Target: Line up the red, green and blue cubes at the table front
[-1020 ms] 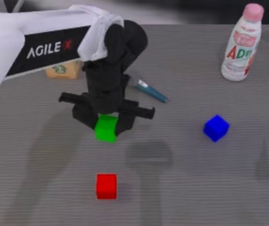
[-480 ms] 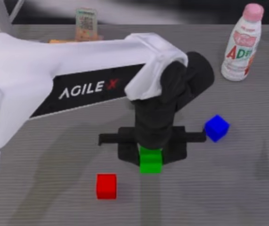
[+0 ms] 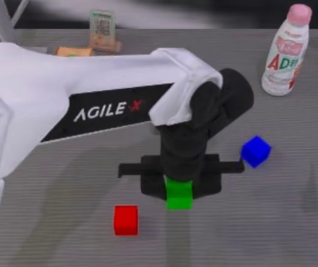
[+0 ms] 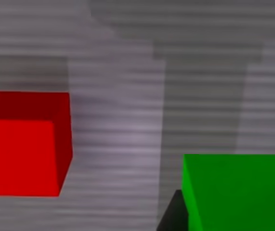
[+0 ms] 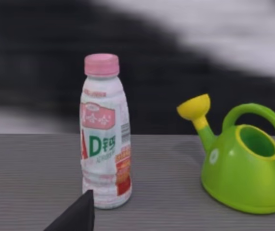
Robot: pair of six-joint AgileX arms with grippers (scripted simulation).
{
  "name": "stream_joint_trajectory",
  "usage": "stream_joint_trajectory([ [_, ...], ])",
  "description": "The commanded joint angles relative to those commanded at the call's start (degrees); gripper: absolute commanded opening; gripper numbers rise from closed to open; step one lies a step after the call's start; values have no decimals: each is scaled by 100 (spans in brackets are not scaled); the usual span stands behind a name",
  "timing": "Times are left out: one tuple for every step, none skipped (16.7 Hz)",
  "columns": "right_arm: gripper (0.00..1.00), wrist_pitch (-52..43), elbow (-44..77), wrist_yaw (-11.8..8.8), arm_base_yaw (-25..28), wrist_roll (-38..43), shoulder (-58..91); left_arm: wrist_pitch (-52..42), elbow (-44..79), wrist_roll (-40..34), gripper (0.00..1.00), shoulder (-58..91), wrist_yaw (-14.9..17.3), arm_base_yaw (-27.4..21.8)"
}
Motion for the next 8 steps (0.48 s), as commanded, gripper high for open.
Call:
stream_joint_trajectory([
  [100, 0, 0, 0, 0, 0, 0, 189, -120, -5, 0, 67, 1, 6],
  [100, 0, 0, 0, 0, 0, 0, 422, -253, -7, 0, 144, 3, 9],
  [100, 0, 0, 0, 0, 0, 0, 665, -392, -2, 0, 220, 3, 5],
  [100, 0, 0, 0, 0, 0, 0, 879, -521, 4, 0, 292, 2, -1],
  [100, 0, 0, 0, 0, 0, 0, 1036, -625, 8, 0, 355, 1, -7],
  [100, 0, 0, 0, 0, 0, 0, 1132, -693, 9, 0, 400, -1, -14],
  [100, 0, 0, 0, 0, 0, 0, 1166, -719, 9, 0, 419, -2, -17],
  [100, 0, 0, 0, 0, 0, 0, 1166, -719, 9, 0, 419, -2, -17],
])
